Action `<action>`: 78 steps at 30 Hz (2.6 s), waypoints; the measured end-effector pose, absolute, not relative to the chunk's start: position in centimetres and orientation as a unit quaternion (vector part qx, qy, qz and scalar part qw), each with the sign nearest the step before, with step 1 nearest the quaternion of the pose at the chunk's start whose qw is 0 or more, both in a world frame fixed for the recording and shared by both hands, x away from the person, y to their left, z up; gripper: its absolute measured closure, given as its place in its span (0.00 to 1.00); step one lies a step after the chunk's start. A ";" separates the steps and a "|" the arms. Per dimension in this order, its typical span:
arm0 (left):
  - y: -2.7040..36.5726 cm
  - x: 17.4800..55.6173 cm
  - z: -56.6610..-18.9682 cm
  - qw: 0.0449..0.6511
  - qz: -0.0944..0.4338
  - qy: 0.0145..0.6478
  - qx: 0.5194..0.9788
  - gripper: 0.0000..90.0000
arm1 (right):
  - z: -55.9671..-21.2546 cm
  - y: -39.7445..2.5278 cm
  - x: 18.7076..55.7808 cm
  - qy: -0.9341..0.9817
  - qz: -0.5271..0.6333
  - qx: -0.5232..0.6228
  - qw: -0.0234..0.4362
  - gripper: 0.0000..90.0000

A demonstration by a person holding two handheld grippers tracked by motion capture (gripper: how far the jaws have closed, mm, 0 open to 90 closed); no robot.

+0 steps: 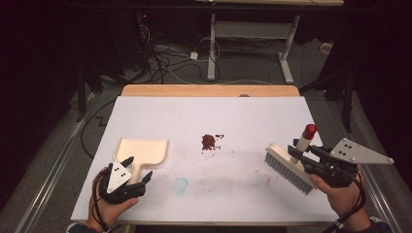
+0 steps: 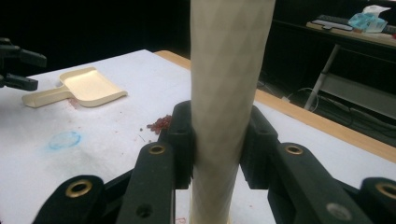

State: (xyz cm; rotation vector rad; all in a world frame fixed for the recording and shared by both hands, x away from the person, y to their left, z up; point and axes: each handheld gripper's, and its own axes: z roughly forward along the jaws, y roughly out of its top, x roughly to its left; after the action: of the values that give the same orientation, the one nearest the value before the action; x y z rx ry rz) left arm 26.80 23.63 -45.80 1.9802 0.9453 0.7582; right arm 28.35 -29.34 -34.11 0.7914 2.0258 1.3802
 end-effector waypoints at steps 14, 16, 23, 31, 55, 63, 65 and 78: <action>22.9 27.3 -46.5 0.362 0.292 0.379 0.800 0.25 | -34.3 -28.9 28.1 0.759 0.506 0.292 0.286 0.79; 22.9 27.3 -46.5 0.361 0.292 0.374 0.803 0.25 | -34.3 -28.8 28.2 0.760 0.506 0.292 0.286 0.79; 22.9 27.2 -46.5 0.359 0.291 0.372 0.805 0.24 | -35.0 -28.5 28.6 0.763 0.502 0.296 0.281 0.78; 23.2 27.1 -46.4 0.354 0.301 0.379 0.800 0.24 | -35.7 -28.6 29.4 0.760 0.496 0.306 0.288 0.78; 24.6 30.5 -46.7 0.221 0.179 0.568 0.772 0.25 | -35.8 -28.6 29.4 0.762 0.485 0.308 0.301 0.78; 24.8 31.9 -47.8 0.227 0.146 0.579 0.770 0.36 | -35.7 -28.5 29.3 0.761 0.484 0.309 0.302 0.78; 24.8 32.0 -47.9 0.231 0.144 0.578 0.770 0.39 | -35.7 -28.5 29.4 0.760 0.484 0.310 0.303 0.78; 24.7 32.7 -47.9 0.231 0.145 0.563 0.780 0.68 | -35.7 -28.8 29.8 0.757 0.490 0.313 0.299 0.78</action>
State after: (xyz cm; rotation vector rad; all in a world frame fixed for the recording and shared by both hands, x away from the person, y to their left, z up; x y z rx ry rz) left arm 32.70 24.72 -47.86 2.1451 1.5493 0.3990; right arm 29.75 -28.82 -35.66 0.8304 2.0108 1.3008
